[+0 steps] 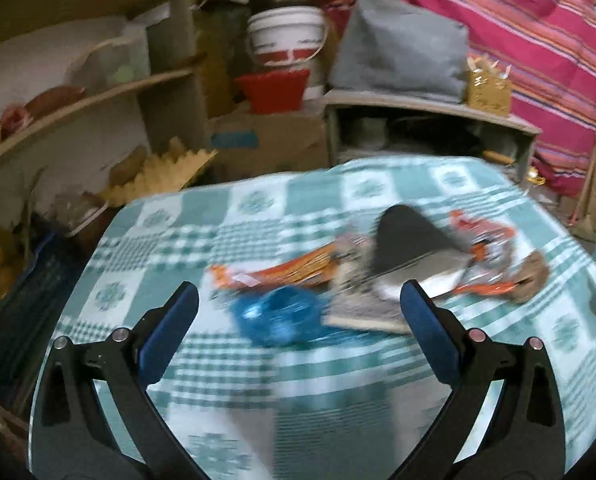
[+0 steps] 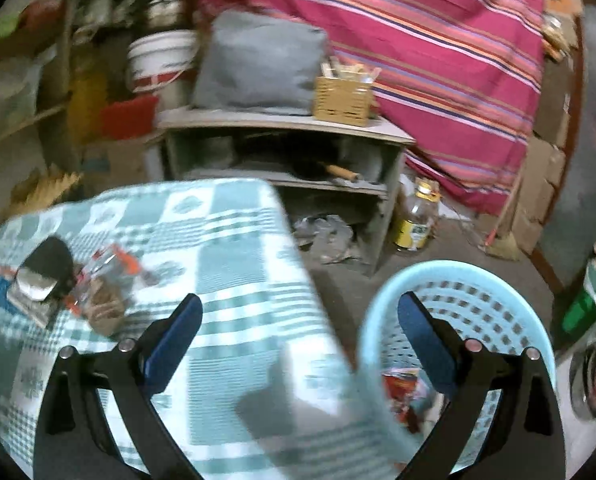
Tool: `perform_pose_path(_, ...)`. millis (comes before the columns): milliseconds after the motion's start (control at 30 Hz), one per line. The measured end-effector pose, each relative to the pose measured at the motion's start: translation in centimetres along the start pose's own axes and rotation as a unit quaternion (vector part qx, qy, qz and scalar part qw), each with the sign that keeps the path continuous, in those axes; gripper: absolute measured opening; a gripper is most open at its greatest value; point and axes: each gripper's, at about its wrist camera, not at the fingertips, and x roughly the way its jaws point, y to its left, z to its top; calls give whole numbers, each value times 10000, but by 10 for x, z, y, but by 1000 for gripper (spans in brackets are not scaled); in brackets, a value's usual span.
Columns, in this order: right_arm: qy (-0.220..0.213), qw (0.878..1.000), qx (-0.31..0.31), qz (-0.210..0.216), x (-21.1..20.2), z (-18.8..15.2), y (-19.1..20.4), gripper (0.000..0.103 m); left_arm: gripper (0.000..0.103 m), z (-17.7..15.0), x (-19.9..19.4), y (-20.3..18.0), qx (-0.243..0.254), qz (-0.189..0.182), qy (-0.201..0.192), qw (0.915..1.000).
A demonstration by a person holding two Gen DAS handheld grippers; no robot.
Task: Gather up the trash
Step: 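Grasp the blue plastic bag with the left tool while the right tool grasps the brown crumpled paper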
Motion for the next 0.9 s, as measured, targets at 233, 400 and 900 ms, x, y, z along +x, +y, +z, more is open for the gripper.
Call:
perform_pose_path(233, 277, 9984, -312, 389, 18, -9, 61, 96, 97, -12, 34, 42, -462, -246, 470, 9975)
perform_pose_path(400, 400, 9968, -265, 638, 27, -8, 85, 96, 73, -11, 54, 44, -740, -678, 736, 9922)
perform_pose_path(900, 754, 9918, -368, 965, 48, -13, 127, 96, 30, -1, 27, 52, -512, -612, 438, 9959)
